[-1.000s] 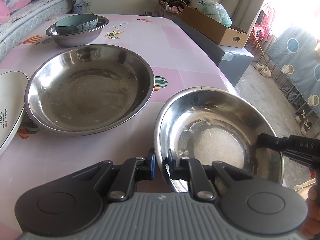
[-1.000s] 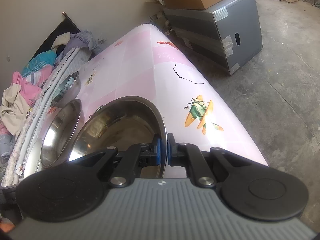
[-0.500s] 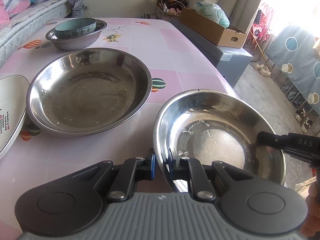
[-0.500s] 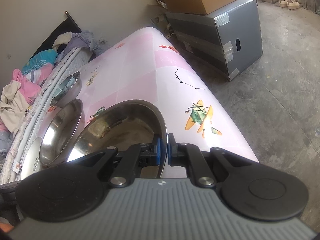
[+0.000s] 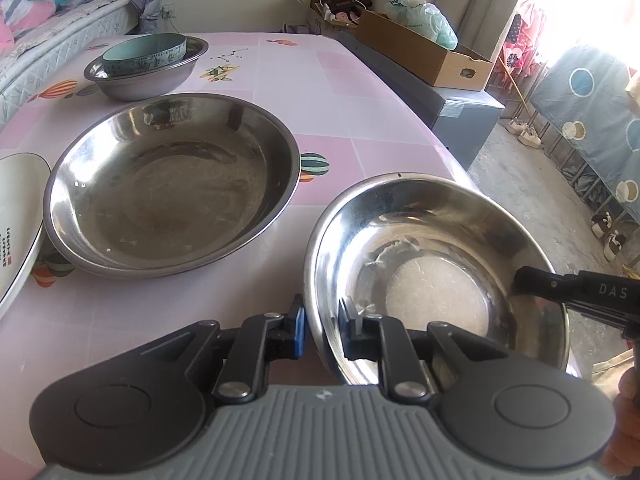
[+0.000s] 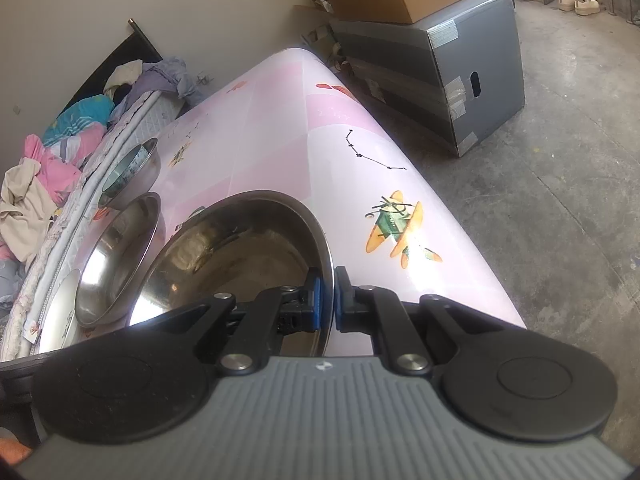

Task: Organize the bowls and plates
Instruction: 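Carry the shallow steel bowl toward the large steel bowl with both grippers, then lower the shallow steel bowl onto the large steel bowl with both grippers, then open both grippers to release the shallow steel bowl rim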

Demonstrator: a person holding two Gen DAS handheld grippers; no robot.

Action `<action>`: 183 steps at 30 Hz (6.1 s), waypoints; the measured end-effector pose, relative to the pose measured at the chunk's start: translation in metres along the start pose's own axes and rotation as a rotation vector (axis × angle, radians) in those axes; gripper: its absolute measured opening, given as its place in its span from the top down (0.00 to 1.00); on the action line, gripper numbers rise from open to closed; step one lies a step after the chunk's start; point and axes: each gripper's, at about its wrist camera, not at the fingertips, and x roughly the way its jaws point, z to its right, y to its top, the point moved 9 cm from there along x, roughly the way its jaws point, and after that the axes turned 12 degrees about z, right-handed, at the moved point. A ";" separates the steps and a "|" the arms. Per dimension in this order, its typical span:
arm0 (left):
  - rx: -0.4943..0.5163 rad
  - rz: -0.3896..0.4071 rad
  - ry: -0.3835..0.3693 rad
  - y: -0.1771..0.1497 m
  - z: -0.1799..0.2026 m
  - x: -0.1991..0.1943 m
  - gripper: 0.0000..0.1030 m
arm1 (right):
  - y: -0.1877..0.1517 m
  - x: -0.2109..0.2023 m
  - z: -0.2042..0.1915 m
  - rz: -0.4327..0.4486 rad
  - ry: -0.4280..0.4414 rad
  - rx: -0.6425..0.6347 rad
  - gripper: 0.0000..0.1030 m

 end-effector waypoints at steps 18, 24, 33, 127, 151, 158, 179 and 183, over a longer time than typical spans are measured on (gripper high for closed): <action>0.020 0.016 0.014 -0.001 0.005 -0.003 0.84 | 0.000 -0.003 -0.001 0.014 -0.005 -0.014 0.93; 0.023 0.019 0.010 0.000 0.006 -0.004 0.84 | 0.002 -0.006 0.000 0.019 -0.007 -0.016 0.92; 0.028 0.025 0.004 0.002 0.007 -0.004 0.84 | 0.003 -0.008 0.000 0.025 -0.009 -0.013 0.92; -0.136 0.193 0.184 0.056 -0.138 -0.059 0.84 | 0.017 0.046 -0.182 0.000 0.202 -0.167 0.91; -0.141 0.155 0.207 0.069 -0.163 -0.022 0.84 | 0.004 0.105 -0.195 -0.077 0.179 -0.181 0.90; -0.130 0.145 0.213 0.072 -0.167 -0.013 0.84 | 0.009 0.114 -0.200 -0.075 0.171 -0.206 0.90; -0.124 0.143 0.209 0.084 -0.170 -0.001 0.77 | 0.010 0.141 -0.208 -0.066 0.151 -0.251 0.89; -0.125 0.142 0.197 0.085 -0.168 -0.002 0.70 | 0.008 0.141 -0.207 -0.073 0.153 -0.243 0.89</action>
